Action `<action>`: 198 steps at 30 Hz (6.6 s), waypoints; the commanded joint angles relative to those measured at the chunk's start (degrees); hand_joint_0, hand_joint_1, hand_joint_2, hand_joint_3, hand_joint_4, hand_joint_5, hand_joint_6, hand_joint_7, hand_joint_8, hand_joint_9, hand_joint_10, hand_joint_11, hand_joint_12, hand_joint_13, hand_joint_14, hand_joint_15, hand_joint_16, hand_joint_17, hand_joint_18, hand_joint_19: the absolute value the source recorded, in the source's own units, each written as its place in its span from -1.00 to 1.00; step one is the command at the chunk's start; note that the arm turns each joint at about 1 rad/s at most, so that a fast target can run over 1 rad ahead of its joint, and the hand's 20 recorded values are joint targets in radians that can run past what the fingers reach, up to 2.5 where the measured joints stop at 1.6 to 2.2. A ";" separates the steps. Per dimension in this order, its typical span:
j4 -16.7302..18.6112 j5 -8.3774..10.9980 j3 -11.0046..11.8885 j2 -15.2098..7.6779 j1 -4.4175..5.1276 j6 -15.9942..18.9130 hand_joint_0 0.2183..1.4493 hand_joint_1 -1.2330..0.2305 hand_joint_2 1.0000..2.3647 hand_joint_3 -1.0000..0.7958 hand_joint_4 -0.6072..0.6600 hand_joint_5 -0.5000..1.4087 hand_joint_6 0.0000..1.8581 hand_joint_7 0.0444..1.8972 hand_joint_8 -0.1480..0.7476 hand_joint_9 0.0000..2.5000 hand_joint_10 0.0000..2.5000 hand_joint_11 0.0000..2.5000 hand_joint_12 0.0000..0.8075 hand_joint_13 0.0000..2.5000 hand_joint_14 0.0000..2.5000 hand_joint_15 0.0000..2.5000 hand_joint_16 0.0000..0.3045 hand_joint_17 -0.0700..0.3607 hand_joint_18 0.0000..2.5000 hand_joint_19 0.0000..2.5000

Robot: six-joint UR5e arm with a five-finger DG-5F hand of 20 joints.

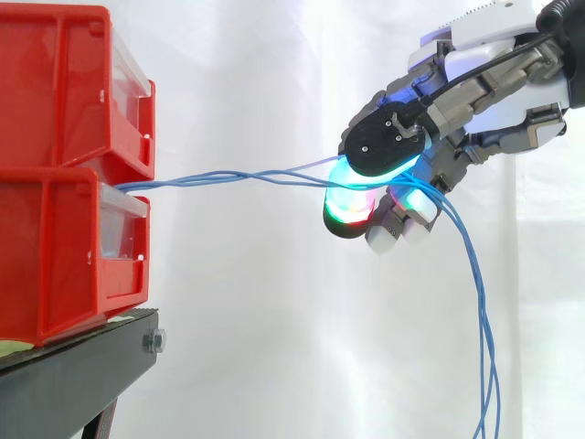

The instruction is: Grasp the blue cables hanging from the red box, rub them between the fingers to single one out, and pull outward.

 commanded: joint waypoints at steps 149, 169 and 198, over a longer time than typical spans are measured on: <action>5.92 -31.92 0.00 0.45 -3.13 -80.81 -0.34 -0.38 -0.99 0.08 0.19 -0.61 -0.02 -0.13 0.30 -0.09 -0.99 -0.39 0.11 -0.38 -0.99 -0.72 -0.60 -0.03 -0.34 -0.73; 5.92 -33.94 0.00 0.45 -3.75 -89.60 -0.34 -0.38 -0.99 0.07 0.19 -0.61 -0.02 -0.13 0.30 -0.09 -0.99 -0.40 0.11 -0.38 -0.99 -0.72 -0.60 -0.03 -0.34 -0.73; 6.53 -38.95 -0.09 0.45 -4.54 -101.02 -0.34 -0.38 -0.99 0.06 0.19 -0.61 -0.03 -0.13 0.29 -0.09 -0.99 -0.40 0.11 -0.38 -0.99 -0.72 -0.60 -0.04 -0.34 -0.73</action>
